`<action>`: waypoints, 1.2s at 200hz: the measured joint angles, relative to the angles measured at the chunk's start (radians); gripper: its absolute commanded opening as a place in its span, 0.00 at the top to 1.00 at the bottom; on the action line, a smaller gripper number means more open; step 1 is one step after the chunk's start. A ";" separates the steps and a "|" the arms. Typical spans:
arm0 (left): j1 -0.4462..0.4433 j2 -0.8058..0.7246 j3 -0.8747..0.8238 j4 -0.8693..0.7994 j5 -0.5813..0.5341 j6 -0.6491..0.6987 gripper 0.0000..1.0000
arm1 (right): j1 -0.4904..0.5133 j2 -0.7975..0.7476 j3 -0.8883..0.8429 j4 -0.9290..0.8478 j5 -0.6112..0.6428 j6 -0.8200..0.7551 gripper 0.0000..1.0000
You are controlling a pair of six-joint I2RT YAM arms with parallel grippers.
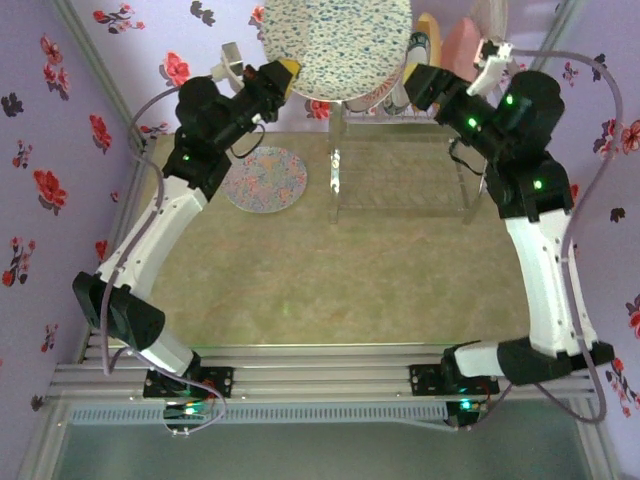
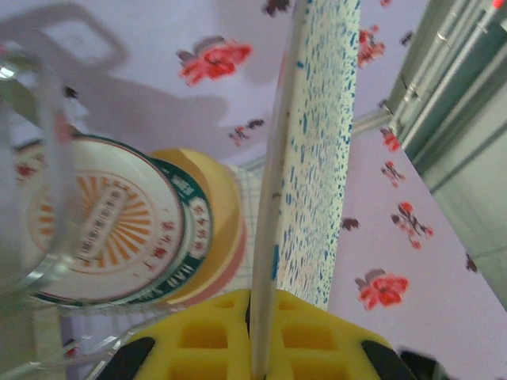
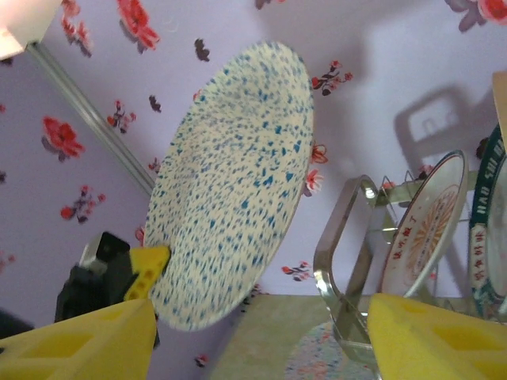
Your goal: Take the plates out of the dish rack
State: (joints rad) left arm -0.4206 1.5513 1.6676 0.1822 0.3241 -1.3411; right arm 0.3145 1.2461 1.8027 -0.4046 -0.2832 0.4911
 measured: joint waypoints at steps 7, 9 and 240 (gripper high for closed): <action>0.025 -0.020 -0.037 -0.003 -0.001 -0.001 1.00 | 0.022 -0.043 -0.045 0.014 0.023 -0.049 0.24; 0.030 -0.024 -0.045 -0.004 -0.001 -0.001 1.00 | 0.026 -0.051 -0.054 0.016 0.027 -0.058 0.23; 0.310 0.093 -0.833 0.176 -0.024 0.013 1.00 | 0.539 -0.058 -0.266 -0.095 0.432 -0.683 0.13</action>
State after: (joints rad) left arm -0.1108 1.6447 0.8345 0.3580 0.3000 -1.3285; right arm 0.8539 1.1881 1.5372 -0.4999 0.1490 -0.1921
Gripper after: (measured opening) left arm 0.055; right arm 0.868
